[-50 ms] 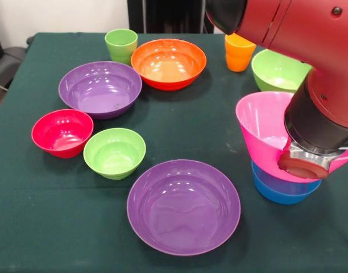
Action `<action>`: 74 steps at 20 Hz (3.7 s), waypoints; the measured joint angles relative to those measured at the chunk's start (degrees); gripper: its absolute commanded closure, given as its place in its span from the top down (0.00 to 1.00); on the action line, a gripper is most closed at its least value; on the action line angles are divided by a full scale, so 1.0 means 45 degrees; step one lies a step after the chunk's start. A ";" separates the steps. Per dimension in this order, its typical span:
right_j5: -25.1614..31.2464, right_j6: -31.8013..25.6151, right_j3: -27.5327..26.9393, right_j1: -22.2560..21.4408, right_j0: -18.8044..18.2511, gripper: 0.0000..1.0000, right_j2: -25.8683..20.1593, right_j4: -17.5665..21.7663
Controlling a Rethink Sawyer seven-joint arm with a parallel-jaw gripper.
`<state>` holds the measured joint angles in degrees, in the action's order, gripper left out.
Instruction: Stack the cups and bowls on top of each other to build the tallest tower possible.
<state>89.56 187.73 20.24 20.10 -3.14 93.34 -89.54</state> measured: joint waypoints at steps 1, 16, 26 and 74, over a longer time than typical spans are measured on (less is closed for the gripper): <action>-0.0001 0.0000 0.0027 -0.0018 0.0022 0.00 -0.0081 0.0072; -0.0001 0.0000 0.0073 -0.0251 -0.0053 0.00 -0.0780 0.0545; -0.0001 0.0000 0.0054 -0.0217 -0.0072 0.00 -0.0819 0.0556; -0.0004 0.0000 -0.0912 -0.0478 -0.1524 0.00 -0.1614 0.1032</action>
<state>89.54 187.73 16.14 17.94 -10.00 86.08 -84.89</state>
